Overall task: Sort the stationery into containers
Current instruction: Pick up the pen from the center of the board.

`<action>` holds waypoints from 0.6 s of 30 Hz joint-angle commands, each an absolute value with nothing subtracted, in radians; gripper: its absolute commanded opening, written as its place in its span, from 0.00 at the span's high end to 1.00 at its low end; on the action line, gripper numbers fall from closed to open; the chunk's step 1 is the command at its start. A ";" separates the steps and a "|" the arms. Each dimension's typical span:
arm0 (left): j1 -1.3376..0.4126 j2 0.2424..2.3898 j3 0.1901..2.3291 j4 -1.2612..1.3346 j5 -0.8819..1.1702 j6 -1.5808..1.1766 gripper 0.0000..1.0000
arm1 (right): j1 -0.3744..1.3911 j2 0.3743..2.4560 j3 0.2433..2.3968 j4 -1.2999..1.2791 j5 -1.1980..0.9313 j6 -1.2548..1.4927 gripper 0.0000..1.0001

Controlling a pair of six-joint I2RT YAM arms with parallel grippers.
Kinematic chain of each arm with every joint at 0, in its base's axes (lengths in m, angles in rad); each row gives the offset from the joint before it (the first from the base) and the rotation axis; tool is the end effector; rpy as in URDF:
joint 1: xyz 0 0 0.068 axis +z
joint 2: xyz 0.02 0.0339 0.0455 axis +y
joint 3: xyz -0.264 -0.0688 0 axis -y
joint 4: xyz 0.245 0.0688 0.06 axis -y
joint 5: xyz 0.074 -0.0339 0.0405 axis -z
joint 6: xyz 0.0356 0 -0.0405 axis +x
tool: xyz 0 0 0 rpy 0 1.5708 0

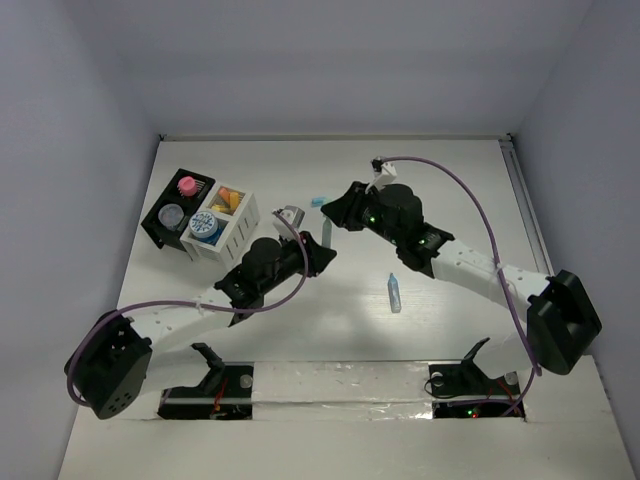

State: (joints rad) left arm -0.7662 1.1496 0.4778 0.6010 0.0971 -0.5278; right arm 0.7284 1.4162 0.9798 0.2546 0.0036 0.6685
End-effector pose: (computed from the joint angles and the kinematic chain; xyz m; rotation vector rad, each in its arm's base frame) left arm 0.1780 -0.1761 0.2412 0.2869 1.7290 -1.0511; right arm 0.2497 0.2226 0.3054 -0.0531 1.8648 0.9966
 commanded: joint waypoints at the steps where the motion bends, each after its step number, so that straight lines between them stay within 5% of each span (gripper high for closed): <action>1: -0.770 1.117 0.537 0.630 0.078 -0.502 1.00 | 0.752 1.419 0.982 0.298 0.017 0.650 0.91; 18: -0.770 1.072 0.555 0.620 0.009 -0.491 1.00 | 0.802 1.413 0.963 0.305 0.115 0.618 0.91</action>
